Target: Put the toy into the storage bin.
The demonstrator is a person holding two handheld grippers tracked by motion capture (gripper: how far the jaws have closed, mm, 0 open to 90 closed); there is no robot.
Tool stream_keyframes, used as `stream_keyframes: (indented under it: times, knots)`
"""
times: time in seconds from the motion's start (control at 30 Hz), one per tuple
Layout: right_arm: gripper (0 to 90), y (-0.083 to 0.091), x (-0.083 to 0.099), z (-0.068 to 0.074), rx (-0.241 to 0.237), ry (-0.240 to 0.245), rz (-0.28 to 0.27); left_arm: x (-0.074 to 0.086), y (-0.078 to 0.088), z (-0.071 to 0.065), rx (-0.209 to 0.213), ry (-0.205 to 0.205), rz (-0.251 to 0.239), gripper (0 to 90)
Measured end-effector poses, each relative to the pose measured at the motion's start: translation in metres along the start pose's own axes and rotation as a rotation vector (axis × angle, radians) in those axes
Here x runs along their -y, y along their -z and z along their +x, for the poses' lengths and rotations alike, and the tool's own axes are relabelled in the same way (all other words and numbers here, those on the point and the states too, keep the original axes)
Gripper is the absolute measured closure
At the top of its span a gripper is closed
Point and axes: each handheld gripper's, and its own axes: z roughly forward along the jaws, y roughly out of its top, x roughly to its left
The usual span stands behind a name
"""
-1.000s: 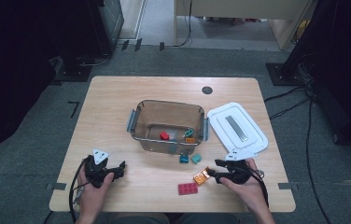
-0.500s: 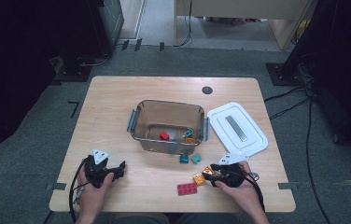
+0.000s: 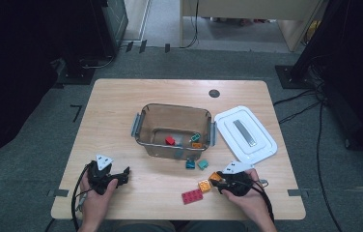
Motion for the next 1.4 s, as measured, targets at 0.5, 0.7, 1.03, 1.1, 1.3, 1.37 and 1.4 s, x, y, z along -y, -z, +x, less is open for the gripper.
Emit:
stream_keyframes:
  times: [0.5,0.7,1.03,1.1,1.3,1.37,1.4]
  knots:
    - [60.0,0.018,-0.01,-0.013,-0.021,-0.067,-0.068,0.0,0.0,0.0,0.001,0.001,0.0,8.4]
    - [60.0,0.022,-0.017,-0.02,-0.03,-0.09,-0.064,-0.001,0.0,0.0,-0.002,0.001,0.001,8.3]
    - [60.0,0.049,-0.044,-0.039,-0.011,-0.108,-0.083,-0.001,-0.001,0.001,-0.003,0.0,0.003,8.3]
    - [60.0,0.053,-0.05,-0.042,-0.009,-0.111,-0.082,-0.001,-0.001,0.001,-0.005,0.002,0.002,8.3]
    - [60.0,0.061,-0.068,-0.05,-0.004,-0.104,-0.09,-0.002,-0.002,0.001,-0.007,0.007,0.001,8.3]
    - [60.0,0.063,-0.073,-0.053,-0.001,-0.106,-0.09,-0.002,-0.002,0.0,-0.009,0.009,0.001,8.3]
    - [60.0,0.064,-0.075,-0.054,0.001,-0.109,-0.091,-0.002,-0.002,0.0,-0.01,0.01,0.0,8.3]
